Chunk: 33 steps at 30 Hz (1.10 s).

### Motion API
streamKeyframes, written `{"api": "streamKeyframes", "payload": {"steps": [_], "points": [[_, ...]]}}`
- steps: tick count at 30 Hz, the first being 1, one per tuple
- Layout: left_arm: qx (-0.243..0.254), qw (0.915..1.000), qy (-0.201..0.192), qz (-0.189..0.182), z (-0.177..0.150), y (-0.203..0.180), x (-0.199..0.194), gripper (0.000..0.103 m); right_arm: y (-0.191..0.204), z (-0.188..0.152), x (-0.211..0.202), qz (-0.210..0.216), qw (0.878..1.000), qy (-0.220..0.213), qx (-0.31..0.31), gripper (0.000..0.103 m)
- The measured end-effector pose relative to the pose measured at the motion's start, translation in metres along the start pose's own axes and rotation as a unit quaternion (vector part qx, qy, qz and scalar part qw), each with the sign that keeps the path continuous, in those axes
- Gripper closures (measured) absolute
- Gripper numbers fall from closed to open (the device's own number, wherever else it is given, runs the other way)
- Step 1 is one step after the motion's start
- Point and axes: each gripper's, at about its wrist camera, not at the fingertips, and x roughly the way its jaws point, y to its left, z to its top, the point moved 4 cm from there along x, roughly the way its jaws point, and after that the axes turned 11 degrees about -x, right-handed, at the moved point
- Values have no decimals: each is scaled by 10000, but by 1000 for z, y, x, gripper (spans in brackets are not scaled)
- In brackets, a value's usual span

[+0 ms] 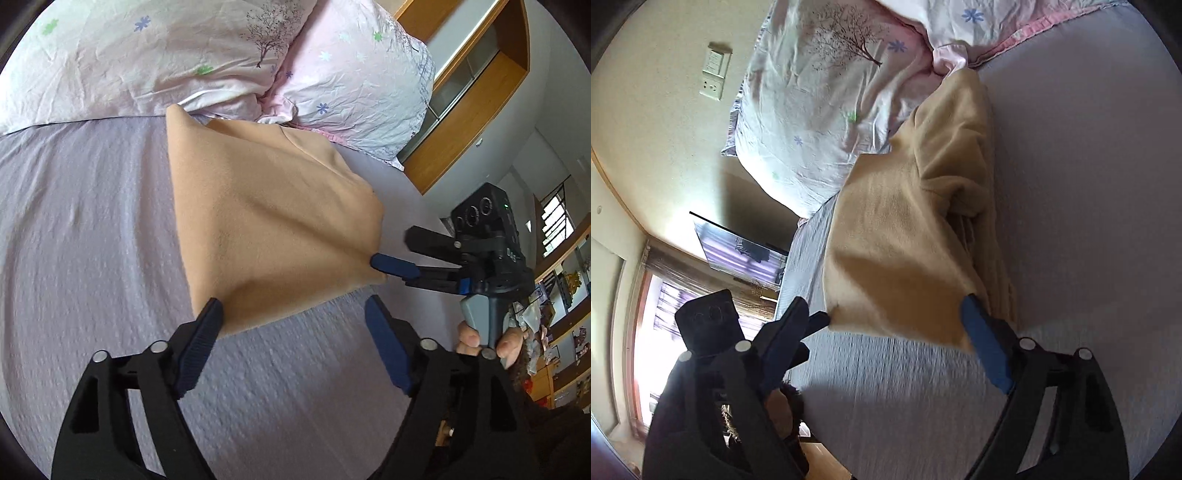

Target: Fold small clothes

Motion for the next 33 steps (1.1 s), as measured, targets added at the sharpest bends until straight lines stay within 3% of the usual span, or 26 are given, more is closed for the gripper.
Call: {"api": "streamKeyframes", "payload": {"steps": [1,2,6,10,17,22,26,33], "points": [[2,9999,-73,151,-3,2,-4,7,6,-5,-11,-215,9995,-113,-192,8],[1,9994,-135,321,-6,5,-7,6,11,-9,-18,-539,9976,-210,-378,2],[98,9942,-156,1056,-17,8,-5,4,31,-31,-25,-1930,9720,-217,-1324,2],[326,9847,-150,1708,-22,10,5,2,36,-48,-9,-2796,9430,13,-1804,2],[383,9665,-120,2537,-26,25,12,1,23,-58,25,-3163,9267,371,-1995,2],[451,9635,-151,2636,-32,28,14,1,27,-59,34,-3308,9188,445,-2107,2],[499,9639,-234,2606,-33,28,13,1,31,-63,38,-3547,9054,510,-2276,2],[528,9640,-259,2592,-34,27,12,1,30,-63,36,-3562,9047,527,-2277,2]]}}
